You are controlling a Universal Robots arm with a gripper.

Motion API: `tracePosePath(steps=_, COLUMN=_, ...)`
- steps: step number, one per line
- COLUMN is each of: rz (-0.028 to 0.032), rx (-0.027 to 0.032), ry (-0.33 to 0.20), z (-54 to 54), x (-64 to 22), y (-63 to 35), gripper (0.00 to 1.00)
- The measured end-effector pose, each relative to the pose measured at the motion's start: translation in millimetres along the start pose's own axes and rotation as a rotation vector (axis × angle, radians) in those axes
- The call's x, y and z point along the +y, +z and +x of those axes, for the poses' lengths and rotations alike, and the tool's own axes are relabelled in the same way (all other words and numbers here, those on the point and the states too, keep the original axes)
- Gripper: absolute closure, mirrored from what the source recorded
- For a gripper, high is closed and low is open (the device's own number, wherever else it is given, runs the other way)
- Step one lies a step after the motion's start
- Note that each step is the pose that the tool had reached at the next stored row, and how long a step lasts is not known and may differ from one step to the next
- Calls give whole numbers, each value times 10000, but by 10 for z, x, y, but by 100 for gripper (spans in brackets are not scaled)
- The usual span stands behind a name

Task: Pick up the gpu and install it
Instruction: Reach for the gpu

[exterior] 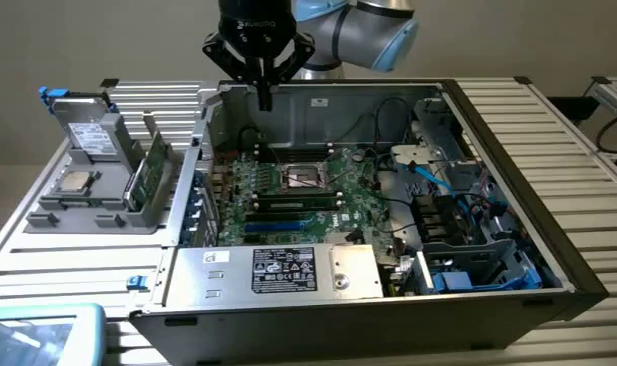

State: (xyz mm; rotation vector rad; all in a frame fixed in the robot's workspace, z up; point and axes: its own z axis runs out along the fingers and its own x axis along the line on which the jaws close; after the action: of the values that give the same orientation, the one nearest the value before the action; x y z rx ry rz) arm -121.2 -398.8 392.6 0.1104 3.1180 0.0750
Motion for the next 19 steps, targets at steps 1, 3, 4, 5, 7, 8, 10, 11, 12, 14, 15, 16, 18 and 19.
tracePosePath(steps=1, rz=0, rx=0, ry=0, z=0, x=0, y=0, gripper=88)
tracePosePath(steps=3, rz=0, rx=0, ry=0, z=0, x=0, y=0, gripper=88)
tracePosePath(steps=4, rz=0, rx=0, ry=0, z=0, x=0, y=0, gripper=88)
tracePosePath(steps=5, rz=0, rx=0, ry=0, z=0, x=0, y=0, gripper=88)
tracePosePath(steps=7, rz=0, rx=0, ry=0, z=0, x=0, y=0, gripper=88)
tracePosePath(steps=8, rz=0, rx=0, ry=0, z=0, x=0, y=0, gripper=88)
tracePosePath(steps=10, rz=0, rx=0, ry=0, z=0, x=0, y=0, gripper=88)
tracePosePath(steps=11, rz=-1, rx=-1, ry=0, z=0, x=0, y=0, gripper=88)
tracePosePath(steps=12, rz=0, rx=0, ry=0, z=0, x=0, y=0, gripper=88)
tracePosePath(steps=14, rz=0, rx=0, ry=0, z=2, x=1, y=0, gripper=88)
tracePosePath(steps=15, rz=1, rx=1, ry=3, z=16, x=5, y=0, gripper=88)
tracePosePath(steps=16, rz=1, rx=0, ry=1, z=40, x=13, y=0, gripper=87)
tracePosePath(steps=18, rz=1, rx=0, ry=0, z=100, x=38, y=0, gripper=81)
tracePosePath(steps=19, rz=0, rx=-1, ry=1, z=136, x=54, y=1, gripper=75)
